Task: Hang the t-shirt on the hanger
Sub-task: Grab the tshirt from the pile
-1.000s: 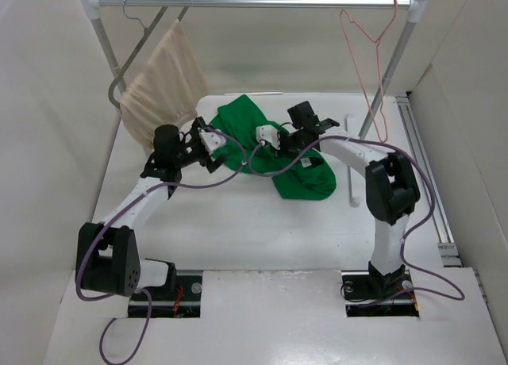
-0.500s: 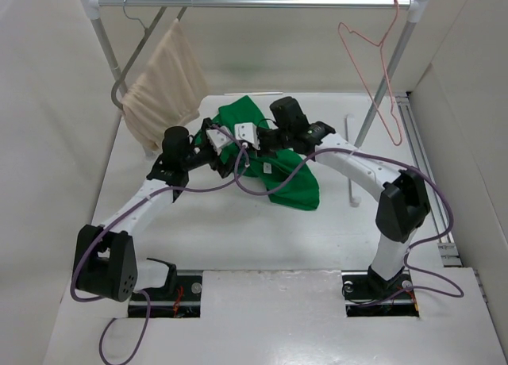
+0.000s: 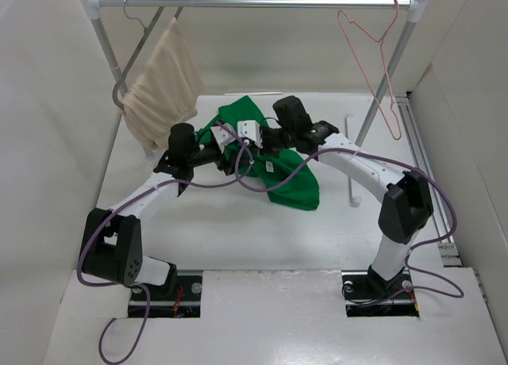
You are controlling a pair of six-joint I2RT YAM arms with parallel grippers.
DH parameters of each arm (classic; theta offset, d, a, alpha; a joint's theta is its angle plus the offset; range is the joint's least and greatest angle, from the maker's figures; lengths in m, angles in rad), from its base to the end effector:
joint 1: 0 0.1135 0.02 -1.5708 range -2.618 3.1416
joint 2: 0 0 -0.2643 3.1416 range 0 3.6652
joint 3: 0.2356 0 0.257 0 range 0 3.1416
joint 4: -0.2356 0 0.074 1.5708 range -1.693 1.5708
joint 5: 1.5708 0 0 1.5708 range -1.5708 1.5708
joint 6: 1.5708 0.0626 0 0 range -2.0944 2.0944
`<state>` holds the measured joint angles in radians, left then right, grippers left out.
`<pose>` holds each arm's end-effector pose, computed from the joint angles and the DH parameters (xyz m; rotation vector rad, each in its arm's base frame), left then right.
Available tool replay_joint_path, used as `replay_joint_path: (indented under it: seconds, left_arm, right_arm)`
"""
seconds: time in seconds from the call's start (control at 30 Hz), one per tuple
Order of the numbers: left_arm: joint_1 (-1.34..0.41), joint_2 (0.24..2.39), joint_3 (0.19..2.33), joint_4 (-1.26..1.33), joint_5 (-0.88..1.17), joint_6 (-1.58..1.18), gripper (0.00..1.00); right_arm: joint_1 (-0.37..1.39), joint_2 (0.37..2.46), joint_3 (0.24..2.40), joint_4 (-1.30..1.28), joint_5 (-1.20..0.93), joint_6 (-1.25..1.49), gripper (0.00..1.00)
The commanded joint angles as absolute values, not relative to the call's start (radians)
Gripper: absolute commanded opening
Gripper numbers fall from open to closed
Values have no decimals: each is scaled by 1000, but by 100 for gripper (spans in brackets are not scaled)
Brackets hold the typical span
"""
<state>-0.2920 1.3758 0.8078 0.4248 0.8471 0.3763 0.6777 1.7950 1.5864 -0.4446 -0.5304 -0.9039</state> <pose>0.2987 -0.1388 0.2725 1.1089 1.2995 -0.6587 0.3208 0.2989 0.3003 -1.7218 1.2998 0.4578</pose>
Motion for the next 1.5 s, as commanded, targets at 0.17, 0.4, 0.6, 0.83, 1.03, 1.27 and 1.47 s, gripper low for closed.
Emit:
replay_joint_path:
  seconds: [0.17,0.4,0.6,0.83,1.03,1.27,1.47]
  left_arm:
    - [-390,1473,888,374,804,457,43]
    - [-409,1512,919,450,821,344,75]
    - [-472,1560,928,405,734,405,73]
    - [-472,1580,950,417,624,385,5]
    - [-453,1580,962,330,649,445,0]
    - [-453,1571,999,183,626,541,0]
    - [-453,1562,999,173,635,551,9]
  right_arm:
    - [718,1727,1580,-379,-540,-890,0]
    - [718,1727,1569,-388,-540,-879,0]
    - [718,1727,1588,-388,-541,-879,0]
    - [681,1717,1556,-397,-552,-870,0]
    - [595,1717,1545,-397,-494,-830,0]
    - [500,1747,1594,-357,-390,-744,0]
    - [531,1747,1624,-348,-400,-764,0]
